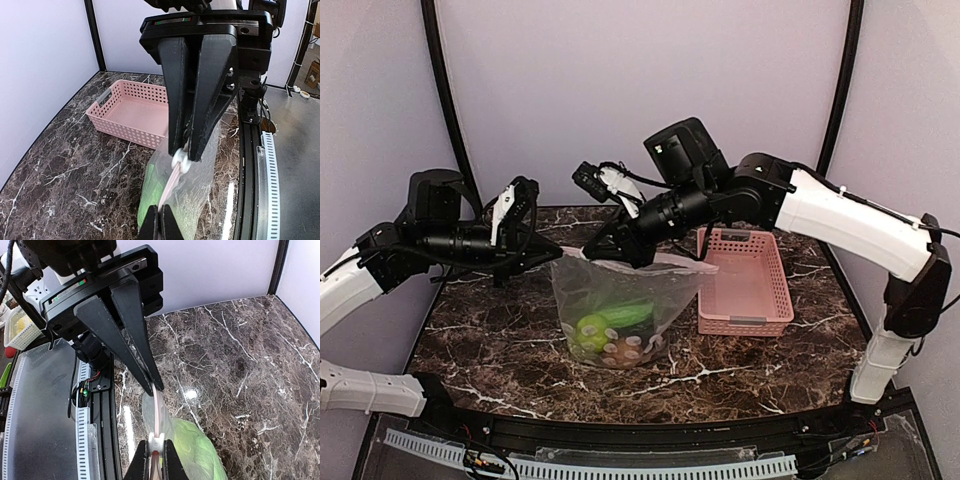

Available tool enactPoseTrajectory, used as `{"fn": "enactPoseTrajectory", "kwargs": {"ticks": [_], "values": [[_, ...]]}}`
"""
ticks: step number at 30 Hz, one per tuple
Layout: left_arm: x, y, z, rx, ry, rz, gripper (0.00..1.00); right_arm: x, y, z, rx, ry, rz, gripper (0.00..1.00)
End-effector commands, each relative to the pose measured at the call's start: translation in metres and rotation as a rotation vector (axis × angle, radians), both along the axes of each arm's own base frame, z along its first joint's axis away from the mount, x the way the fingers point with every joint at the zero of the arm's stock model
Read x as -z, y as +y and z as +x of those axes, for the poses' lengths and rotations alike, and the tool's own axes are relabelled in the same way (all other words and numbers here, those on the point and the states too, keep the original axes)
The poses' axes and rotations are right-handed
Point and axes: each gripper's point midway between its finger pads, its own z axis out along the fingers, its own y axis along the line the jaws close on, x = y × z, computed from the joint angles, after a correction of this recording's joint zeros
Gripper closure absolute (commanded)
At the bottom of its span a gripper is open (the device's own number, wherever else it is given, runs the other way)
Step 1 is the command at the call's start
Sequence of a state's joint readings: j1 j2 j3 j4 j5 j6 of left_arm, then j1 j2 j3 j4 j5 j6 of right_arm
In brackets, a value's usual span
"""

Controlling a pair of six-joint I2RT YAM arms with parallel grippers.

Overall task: Place the food in the zip-top bag and seal the zipper
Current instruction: Zip the zipper at the center of the board.

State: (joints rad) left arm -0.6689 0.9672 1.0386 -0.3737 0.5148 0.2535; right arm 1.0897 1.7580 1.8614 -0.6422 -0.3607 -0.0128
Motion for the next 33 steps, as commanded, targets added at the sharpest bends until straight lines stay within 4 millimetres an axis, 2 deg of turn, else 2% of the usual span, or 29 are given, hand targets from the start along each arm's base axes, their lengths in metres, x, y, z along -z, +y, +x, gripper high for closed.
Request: {"fn": "enactPoseTrajectory", "kwargs": {"ticks": [1, 33], "values": [[-0.005, 0.015, 0.013, -0.1, -0.028, -0.008, 0.99, -0.001, -0.022, 0.006, 0.067, 0.029, -0.034, 1.0], [-0.014, 0.055, 0.056, -0.36, -0.06, -0.019, 0.99, 0.008, -0.044, 0.011, 0.153, 0.035, -0.081, 1.0]]}}
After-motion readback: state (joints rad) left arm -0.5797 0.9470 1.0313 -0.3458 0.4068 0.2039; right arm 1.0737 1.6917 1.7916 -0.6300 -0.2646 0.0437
